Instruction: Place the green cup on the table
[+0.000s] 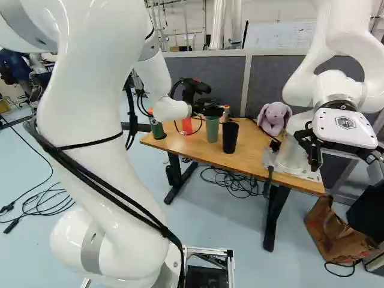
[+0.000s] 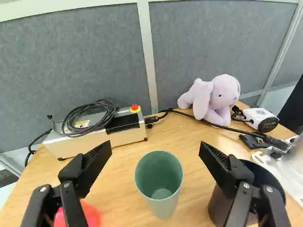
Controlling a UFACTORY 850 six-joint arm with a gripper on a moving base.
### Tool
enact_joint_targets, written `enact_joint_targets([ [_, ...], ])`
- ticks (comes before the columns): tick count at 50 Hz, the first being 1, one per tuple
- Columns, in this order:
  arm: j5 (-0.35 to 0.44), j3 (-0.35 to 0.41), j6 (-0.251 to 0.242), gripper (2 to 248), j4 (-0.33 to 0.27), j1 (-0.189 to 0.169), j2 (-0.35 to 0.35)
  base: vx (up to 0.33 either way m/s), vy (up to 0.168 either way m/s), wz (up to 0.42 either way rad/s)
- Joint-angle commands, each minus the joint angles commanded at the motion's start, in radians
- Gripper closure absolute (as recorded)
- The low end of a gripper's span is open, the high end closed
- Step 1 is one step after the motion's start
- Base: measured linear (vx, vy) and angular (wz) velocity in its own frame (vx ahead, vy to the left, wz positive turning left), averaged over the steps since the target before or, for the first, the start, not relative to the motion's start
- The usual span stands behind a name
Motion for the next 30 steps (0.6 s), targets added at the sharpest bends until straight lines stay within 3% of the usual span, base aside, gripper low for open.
enact_joint_targets([
  [30, 0.000, 0.146, 0.055, 3, -0.155, 0.004, 0.110, 0.000, 0.000, 0.000],
])
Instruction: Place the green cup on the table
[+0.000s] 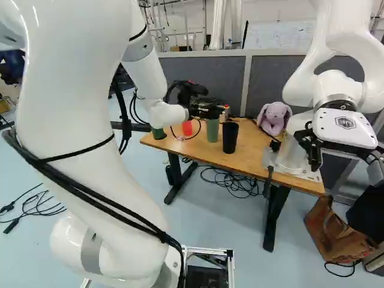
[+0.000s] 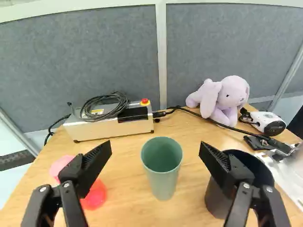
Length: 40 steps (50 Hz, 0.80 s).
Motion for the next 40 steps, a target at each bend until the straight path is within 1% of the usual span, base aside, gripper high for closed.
enact_joint_targets([
  [13, 0.000, 0.092, 0.035, 3, -0.098, 0.003, 0.070, 0.000, 0.000, 0.000],
  [31, 0.000, 0.244, 0.092, 3, -0.259, 0.007, 0.184, 0.000, 0.000, 0.000],
  [40, 0.000, 0.310, 0.117, 3, -0.329, 0.009, 0.234, 0.000, 0.000, 0.000],
])
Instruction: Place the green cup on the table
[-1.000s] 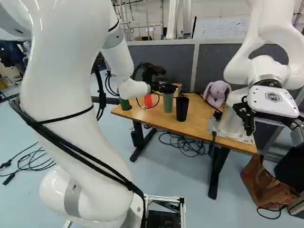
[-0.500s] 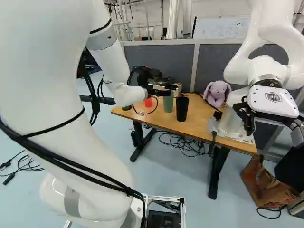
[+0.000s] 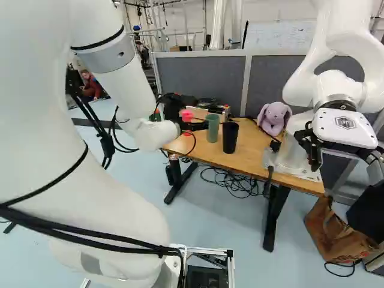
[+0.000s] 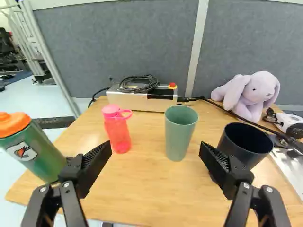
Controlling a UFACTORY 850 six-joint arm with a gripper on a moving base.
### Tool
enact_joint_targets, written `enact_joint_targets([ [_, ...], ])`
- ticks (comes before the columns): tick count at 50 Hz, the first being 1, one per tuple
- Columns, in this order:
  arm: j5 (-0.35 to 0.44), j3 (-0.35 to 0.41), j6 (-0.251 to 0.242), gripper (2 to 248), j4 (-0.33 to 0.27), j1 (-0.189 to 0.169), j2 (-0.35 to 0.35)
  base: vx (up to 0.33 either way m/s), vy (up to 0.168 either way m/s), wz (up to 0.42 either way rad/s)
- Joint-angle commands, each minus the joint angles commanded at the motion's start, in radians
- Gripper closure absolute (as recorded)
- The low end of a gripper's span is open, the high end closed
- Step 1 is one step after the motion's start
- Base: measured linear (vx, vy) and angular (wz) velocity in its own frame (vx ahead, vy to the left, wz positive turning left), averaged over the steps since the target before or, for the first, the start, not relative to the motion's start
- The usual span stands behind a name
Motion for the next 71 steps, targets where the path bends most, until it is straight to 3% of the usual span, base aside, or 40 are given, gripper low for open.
enact_joint_targets([
  [35, 0.000, 0.182, 0.069, 3, -0.193, 0.005, 0.137, 0.000, 0.000, 0.000],
  [71, 0.000, 0.235, 0.089, 3, -0.249, 0.007, 0.177, 0.000, 0.000, 0.000],
])
